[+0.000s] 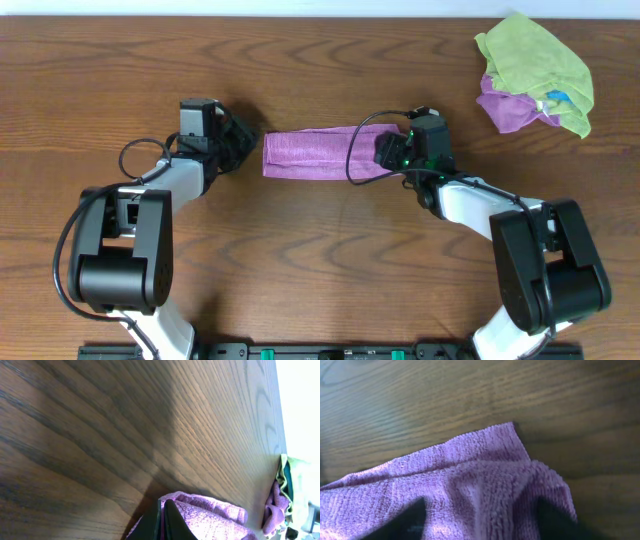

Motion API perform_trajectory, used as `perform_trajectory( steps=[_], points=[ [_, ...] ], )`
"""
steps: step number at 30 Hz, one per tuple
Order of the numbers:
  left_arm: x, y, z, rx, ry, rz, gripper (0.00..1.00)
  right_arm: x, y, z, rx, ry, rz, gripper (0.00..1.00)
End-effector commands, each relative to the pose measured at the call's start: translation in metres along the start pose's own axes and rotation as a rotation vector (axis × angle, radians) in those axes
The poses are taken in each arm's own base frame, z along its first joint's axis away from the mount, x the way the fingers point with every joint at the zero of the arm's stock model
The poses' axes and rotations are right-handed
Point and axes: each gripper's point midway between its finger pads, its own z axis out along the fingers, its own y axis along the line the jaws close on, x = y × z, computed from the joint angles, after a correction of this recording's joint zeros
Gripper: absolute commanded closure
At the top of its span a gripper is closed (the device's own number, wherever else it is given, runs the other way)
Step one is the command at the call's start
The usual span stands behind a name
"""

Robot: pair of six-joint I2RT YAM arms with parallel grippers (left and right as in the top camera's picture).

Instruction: Fold the cloth

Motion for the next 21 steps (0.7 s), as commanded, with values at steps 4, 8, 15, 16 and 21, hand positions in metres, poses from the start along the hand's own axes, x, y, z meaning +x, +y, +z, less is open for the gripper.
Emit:
perform_trajectory(
  steps=[4,8,15,16,21],
  points=[
    [-0.007,-0.004,-0.008,0.048,0.024,0.014,0.94,-0.012,0.009,-0.006,-0.028,-0.016,-0.008,0.01],
    [-0.014,-0.016,-0.018,0.085,0.012,0.029,0.88,-0.016,0.013,-0.021,-0.024,-0.012,0.018,0.01],
    [-0.012,-0.034,-0.038,0.120,0.018,0.041,0.85,-0.033,0.027,-0.065,-0.040,-0.038,0.019,0.01],
    [-0.011,-0.038,-0.040,0.134,0.027,0.037,0.84,-0.033,0.028,-0.074,-0.039,-0.034,0.028,0.01],
    [0.000,-0.045,-0.037,0.141,0.052,0.025,0.78,-0.018,0.019,-0.088,0.009,0.033,0.080,0.01]
  ],
)
